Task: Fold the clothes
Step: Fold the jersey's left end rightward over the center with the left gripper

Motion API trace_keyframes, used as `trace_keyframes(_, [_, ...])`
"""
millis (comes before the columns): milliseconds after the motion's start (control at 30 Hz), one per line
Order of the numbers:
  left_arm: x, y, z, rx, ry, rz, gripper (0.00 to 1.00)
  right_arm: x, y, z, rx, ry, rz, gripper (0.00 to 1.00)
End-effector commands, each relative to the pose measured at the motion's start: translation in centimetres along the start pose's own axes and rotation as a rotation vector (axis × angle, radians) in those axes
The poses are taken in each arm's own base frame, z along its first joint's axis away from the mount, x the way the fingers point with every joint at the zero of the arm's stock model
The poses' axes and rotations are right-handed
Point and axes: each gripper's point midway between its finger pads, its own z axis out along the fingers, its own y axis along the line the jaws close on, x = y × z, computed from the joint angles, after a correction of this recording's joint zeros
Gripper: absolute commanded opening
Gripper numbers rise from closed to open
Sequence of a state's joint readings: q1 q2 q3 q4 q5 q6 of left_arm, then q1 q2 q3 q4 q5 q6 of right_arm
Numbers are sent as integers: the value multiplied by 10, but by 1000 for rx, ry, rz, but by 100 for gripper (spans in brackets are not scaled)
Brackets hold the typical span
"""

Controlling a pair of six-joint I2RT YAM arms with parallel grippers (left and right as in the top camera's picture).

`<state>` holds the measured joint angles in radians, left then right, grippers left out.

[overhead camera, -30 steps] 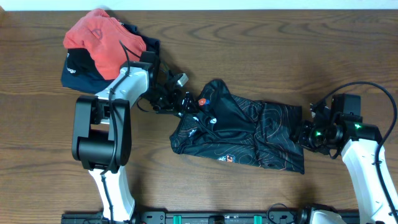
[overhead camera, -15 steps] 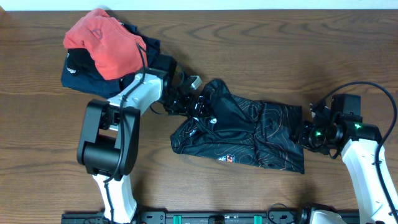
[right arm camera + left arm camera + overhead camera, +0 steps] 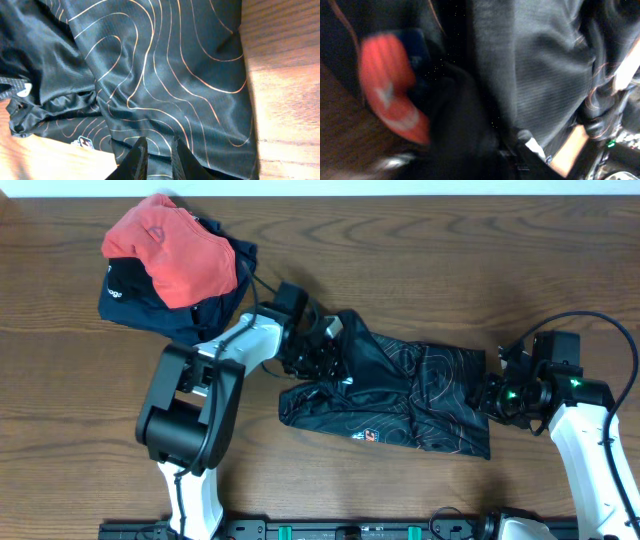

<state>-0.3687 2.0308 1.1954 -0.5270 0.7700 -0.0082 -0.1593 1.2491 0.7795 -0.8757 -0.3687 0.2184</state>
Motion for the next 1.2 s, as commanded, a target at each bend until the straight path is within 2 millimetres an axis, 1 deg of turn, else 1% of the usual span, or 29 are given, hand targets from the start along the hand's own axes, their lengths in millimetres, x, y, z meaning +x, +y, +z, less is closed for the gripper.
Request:
trace_keyframes(0, [32,41,20,-121,99,-92,14,-5,2,-6,-4,-21,-10,16])
trace_keyframes(33, [33,43,18,-126,103,-102,8,-5,2,-6,-3,-19,-9,16])
trace_keyframes(67, [34,45,16,-138,108,-119,6,-4,2,-6,-3,-18,-9,16])
trace_keyframes(167, [36,54,-1,-212,124,-181,6,-5,1,-6,-2,-19,-9,15])
trace_keyframes(267, [34,56,-28,-315,127,-194,6,-10,0,-7,1,-40,-8,15])
trace_keyframes(300, [31,55,-41,-352,115,-190,6,-13,-1,-8,0,-53,3,15])
trace_keyframes(367, [22,47,-62,-390,82,-175,6,-19,-3,-10,-6,-77,32,16])
trace_keyframes(467, [8,27,-91,-409,20,-140,6,-25,-3,-13,-39,-98,54,16])
trace_keyframes(533, [2,13,-103,-406,-13,-140,6,-27,-6,-14,-42,-103,65,16])
trace_keyframes(633, [-4,-11,-112,-393,-64,-189,6,-28,-8,-15,-40,-106,75,16])
trace_keyframes(733, [-5,-40,-107,-367,-102,-218,6,-28,-8,-15,-39,-107,76,15])
trace_keyframes(800, [-5,-61,-95,-351,-113,-225,6,-28,-8,-15,-39,-107,76,16])
trace_keyframes(867, [-5,-83,-78,-340,-124,-208,6,-28,-8,-15,-39,-107,76,15])
trace_keyframes(967, [-2,-104,-58,-359,-147,-222,6,-28,-8,-15,-39,-106,76,16])
trace_keyframes(1067, [-1,-128,-38,-353,-178,-190,6,-28,-8,-15,-39,-106,76,16])
trace_keyframes(1167, [1,-151,-23,-327,-201,-166,6,-28,-8,-15,-39,-107,75,16])
